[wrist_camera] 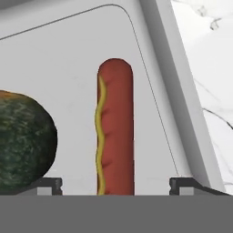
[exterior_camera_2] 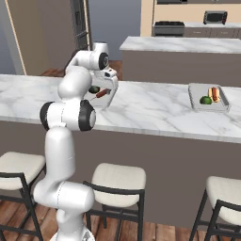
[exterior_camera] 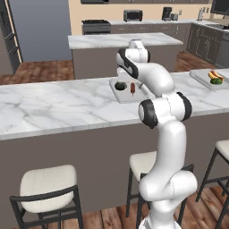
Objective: Place one cooked food and one vegetable from the large plate to each tupperware container.
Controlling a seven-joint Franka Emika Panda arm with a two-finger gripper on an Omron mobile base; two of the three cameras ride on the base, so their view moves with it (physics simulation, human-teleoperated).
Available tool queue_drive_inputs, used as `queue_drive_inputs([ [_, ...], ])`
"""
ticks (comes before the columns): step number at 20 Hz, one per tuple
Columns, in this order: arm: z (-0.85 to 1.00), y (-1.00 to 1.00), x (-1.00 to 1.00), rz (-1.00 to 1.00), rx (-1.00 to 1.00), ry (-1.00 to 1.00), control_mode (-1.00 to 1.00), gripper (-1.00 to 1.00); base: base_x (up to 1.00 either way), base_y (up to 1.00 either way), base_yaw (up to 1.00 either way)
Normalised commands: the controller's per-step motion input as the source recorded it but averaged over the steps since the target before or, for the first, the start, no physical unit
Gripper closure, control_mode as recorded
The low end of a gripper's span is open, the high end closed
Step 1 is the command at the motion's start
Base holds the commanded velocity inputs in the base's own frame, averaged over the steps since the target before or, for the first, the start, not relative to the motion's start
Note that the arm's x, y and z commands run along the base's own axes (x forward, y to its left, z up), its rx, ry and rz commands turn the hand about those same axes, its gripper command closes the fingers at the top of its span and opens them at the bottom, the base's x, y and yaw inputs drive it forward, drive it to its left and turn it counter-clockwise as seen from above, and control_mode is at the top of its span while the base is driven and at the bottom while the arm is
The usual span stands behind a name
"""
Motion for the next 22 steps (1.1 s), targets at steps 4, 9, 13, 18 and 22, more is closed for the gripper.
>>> queue_drive_inputs([
  [4, 0.58, 0.00, -0.51, 0.00, 0.00, -0.03, -1.00, -1.00, 0.00, 0.00, 0.00],
  [9, 0.82, 0.00, -0.96, 0.00, 0.00, -0.11, -1.00, -1.00, 0.00, 0.00, 0.00],
  [13, 0.76, 0.00, -1.00, 0.05, 0.00, -0.11, -1.00, -1.00, 0.00, 0.00, 0.00],
  [18, 0.38, 0.00, -1.00, 0.15, 0.02, -0.14, -1.00, -1.00, 0.00, 0.00, 0.00],
  [22, 0.01, 0.00, -1.00, 0.13, 0.00, -0.07, -1.00, -1.00, 0.00, 0.00, 0.00],
])
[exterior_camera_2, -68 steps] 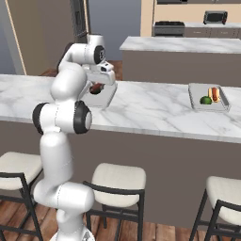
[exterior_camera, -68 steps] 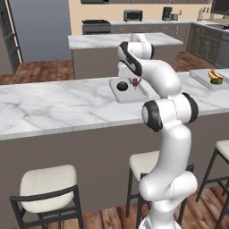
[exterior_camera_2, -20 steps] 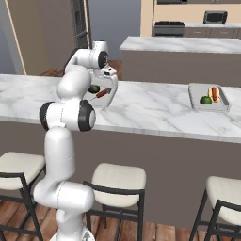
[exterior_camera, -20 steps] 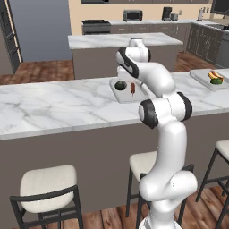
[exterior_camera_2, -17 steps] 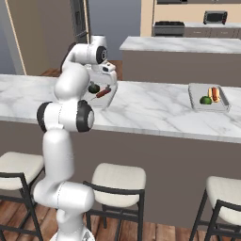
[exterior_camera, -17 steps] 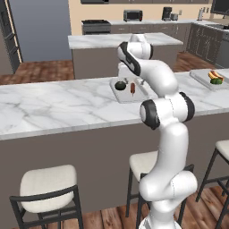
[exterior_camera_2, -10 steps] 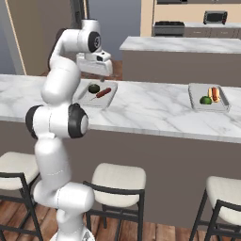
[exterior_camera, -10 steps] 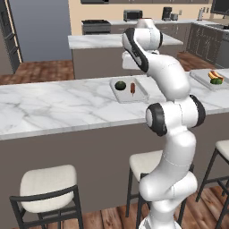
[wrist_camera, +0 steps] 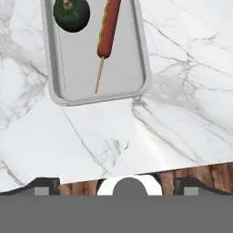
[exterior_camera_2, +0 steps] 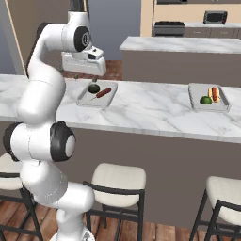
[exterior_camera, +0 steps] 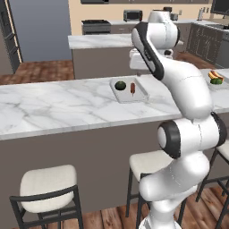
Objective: Place one cooked food and one vegetable from the large plate to each tupperware container.
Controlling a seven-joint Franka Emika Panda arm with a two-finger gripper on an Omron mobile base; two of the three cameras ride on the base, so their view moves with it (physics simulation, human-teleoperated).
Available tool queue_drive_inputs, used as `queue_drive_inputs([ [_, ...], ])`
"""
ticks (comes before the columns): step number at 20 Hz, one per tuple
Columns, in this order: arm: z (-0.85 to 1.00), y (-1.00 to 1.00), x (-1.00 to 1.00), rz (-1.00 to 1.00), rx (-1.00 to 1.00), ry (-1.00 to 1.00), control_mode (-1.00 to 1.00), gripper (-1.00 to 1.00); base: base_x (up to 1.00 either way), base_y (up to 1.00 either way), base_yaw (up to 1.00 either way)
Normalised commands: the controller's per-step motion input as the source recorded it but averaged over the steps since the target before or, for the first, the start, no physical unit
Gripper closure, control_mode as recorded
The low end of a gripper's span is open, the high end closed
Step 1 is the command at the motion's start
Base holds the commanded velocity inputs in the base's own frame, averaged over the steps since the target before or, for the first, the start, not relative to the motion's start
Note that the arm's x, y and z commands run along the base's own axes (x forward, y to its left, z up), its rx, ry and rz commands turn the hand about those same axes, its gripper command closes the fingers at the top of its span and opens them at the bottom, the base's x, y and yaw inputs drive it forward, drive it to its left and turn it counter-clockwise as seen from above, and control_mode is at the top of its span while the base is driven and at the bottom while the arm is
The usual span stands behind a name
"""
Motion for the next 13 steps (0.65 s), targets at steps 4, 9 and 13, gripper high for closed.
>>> queue_drive_inputs([
  [4, 0.00, 0.00, -1.00, 0.15, 0.00, -0.07, -1.00, -1.00, 0.00, 0.00, 0.00],
  [9, -0.37, 0.00, -0.96, 0.13, 0.00, -0.01, -1.00, -1.00, 0.00, 0.00, 0.00],
  [13, -0.65, 0.00, -0.41, 0.06, -0.01, 0.01, -1.00, -1.00, 0.00, 0.00, 0.00],
])
